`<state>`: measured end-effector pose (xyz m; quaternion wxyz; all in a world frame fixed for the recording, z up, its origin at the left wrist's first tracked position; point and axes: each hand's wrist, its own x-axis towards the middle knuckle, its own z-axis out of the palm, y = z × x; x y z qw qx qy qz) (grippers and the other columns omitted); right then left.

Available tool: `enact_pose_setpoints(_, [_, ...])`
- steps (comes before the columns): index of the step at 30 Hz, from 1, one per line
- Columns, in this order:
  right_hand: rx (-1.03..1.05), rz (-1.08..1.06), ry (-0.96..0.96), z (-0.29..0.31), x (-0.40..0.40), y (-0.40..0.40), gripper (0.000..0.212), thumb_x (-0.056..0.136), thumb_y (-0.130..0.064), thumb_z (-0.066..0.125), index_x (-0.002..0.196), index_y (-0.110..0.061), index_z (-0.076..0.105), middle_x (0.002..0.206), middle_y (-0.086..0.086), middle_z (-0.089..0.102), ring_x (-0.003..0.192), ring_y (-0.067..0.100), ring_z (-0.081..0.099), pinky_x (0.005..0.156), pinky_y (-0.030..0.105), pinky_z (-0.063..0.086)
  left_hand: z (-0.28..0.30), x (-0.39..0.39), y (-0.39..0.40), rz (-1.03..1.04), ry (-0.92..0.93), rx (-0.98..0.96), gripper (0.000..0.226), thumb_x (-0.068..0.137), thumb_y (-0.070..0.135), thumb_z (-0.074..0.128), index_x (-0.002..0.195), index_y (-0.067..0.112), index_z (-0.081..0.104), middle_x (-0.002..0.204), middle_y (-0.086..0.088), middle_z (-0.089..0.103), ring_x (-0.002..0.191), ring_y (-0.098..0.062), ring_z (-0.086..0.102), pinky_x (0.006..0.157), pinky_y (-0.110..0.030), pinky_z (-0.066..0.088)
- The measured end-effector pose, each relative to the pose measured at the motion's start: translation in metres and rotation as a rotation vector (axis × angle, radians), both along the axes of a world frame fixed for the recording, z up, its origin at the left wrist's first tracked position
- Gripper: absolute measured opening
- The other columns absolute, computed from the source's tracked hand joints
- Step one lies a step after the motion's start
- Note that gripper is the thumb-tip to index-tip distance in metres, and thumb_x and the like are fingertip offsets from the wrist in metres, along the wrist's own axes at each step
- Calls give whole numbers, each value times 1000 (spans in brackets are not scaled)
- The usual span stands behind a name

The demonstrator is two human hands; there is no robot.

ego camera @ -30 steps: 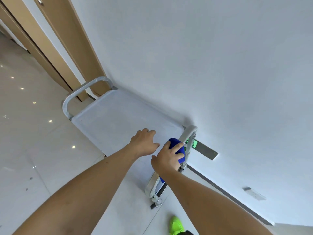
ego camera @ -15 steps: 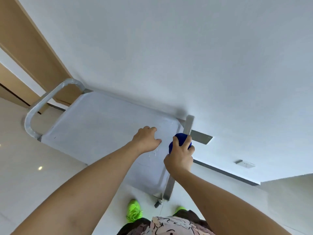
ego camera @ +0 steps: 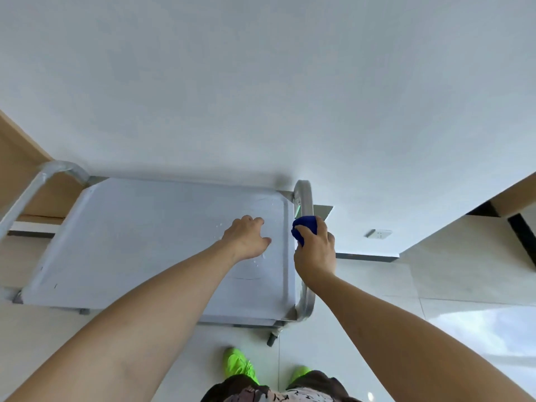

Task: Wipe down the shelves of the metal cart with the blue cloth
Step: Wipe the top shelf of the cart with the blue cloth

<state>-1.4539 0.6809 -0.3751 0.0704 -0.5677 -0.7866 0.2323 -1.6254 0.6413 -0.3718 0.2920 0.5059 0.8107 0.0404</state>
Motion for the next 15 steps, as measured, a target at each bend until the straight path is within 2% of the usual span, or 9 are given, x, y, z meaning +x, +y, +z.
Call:
enact_pose_setpoints(5, [19,-6,72,6,9,-15,55,87,6,53,132,-26,61,162,-3,22,131,30,34,103,41,42,17,2,-12,-1,23,22,61,93,42,52,147,17,37,149,-8,38,134,-29,37,104,-44,43])
enact_pose_setpoints(15, [93,-7,295,19,30,-67,50,91,2,55,131,-27,64,160,5,30,127,35,38,101,45,42,51,31,-68,1,167,-10,61,93,42,52,147,17,37,147,-9,39,132,-29,39,104,-44,43])
